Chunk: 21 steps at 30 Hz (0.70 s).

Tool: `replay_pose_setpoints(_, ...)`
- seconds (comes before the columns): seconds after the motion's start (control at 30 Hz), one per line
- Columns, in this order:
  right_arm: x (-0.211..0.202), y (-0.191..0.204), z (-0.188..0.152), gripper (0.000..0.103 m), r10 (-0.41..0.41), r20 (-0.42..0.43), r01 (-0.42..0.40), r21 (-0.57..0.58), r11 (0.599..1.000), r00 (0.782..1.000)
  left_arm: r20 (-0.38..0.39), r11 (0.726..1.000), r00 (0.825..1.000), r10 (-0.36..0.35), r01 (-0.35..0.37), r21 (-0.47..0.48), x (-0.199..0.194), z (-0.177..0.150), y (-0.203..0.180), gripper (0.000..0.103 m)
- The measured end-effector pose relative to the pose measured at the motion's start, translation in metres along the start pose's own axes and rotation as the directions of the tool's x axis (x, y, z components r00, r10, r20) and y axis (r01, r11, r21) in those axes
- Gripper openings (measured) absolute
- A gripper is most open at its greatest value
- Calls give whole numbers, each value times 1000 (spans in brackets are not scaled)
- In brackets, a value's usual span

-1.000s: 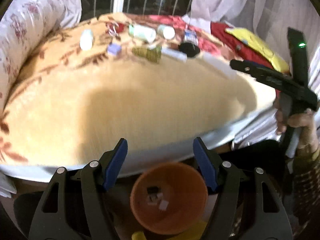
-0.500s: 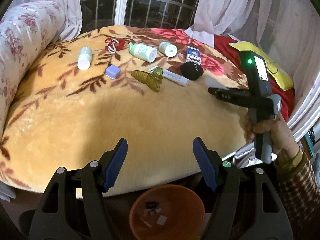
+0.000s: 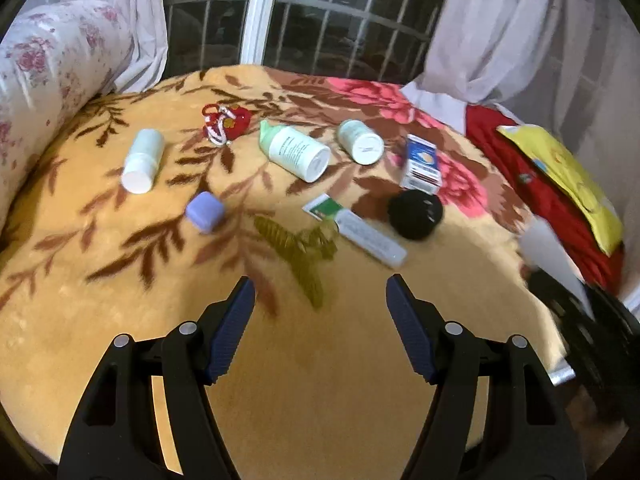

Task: Collect trash
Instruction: 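Grasp the green hair clip with the left tool while the right tool grasps the white tube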

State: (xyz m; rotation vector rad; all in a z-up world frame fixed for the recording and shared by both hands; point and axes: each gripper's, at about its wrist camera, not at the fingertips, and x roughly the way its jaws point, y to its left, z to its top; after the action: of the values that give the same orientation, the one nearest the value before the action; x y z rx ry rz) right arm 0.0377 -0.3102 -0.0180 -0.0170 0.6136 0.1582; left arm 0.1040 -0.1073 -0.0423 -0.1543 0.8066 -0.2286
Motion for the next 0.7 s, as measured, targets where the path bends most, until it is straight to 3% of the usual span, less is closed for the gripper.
replay_pose_setpoints(0.4,-2,-5,-16,25,46,-1,-46,20,999,999,-115,988,984,136,-143,-59,88,33,3,66)
replay_pose_setpoints(0.43,-2,-5,-17,25,50,-4,-50,18,999,999,-130,987,982,137,-147,-70,92,34,6,60)
replay_pose_setpoints(0.7,-2,-1,-18,25,70,-4,-70,11,998,998,-87,992,990,112,-116,-46,71,23,5,58)
